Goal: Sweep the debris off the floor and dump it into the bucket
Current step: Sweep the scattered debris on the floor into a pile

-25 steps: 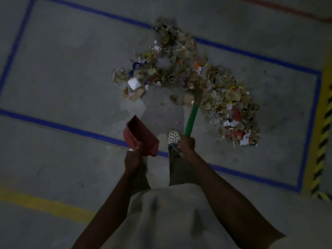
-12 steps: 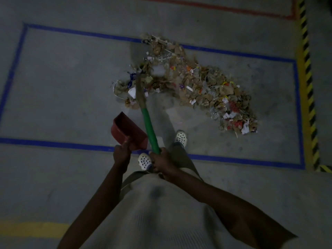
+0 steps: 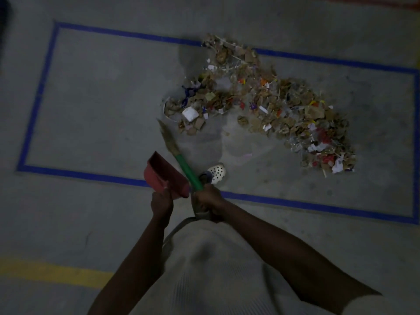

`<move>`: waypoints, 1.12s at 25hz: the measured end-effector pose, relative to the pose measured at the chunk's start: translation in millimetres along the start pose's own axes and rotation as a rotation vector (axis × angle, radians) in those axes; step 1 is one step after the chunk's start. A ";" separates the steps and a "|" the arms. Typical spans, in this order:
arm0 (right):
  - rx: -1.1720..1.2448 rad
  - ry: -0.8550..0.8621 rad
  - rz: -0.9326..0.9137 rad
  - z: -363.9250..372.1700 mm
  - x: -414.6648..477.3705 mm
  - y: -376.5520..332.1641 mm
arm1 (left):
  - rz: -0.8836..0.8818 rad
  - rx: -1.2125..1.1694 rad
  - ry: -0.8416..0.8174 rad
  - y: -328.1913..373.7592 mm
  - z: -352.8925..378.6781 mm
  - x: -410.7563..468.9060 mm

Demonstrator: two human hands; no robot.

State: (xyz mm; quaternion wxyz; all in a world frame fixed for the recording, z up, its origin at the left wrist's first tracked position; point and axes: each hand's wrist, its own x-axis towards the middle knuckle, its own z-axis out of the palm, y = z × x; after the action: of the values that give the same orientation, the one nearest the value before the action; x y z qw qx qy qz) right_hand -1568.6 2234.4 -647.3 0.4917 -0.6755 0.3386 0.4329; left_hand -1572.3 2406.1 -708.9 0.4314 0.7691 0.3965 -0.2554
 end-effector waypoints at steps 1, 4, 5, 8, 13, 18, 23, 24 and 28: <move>-0.018 0.030 0.018 -3.8 12.6 -11.2 | -0.014 0.057 -0.034 4.3 0.9 5.4; 0.076 0.115 0.070 -15.5 51.3 -36.7 | -0.003 0.131 -0.111 39.5 7.2 29.6; 0.112 0.169 0.103 -19.5 63.2 -40.8 | 0.026 0.176 -0.109 50.5 11.8 40.0; 0.244 0.277 0.153 -43.2 93.5 -49.8 | 0.141 0.330 -0.104 78.1 22.4 58.1; 0.656 0.360 0.203 -86.4 129.5 -72.1 | 0.181 0.373 -0.185 116.9 37.4 75.2; 1.063 0.375 0.226 -108.8 130.5 -93.2 | 0.133 0.311 -0.200 152.8 34.4 90.9; 0.995 0.449 0.188 -86.8 96.8 -107.7 | 0.170 0.321 -0.187 184.5 26.4 97.4; 0.990 0.437 0.168 -74.3 82.0 -108.0 | 0.190 0.326 -0.207 189.3 24.2 96.9; 0.982 0.226 0.178 -28.1 25.7 -100.6 | 0.171 0.240 -0.209 201.9 17.5 89.9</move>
State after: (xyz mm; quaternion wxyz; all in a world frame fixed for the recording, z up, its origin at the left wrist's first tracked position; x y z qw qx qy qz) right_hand -1462.5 2235.6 -629.6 0.6726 -0.3762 0.6092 0.1870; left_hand -1355.6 2362.7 -690.7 0.3956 0.8153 0.2494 -0.3414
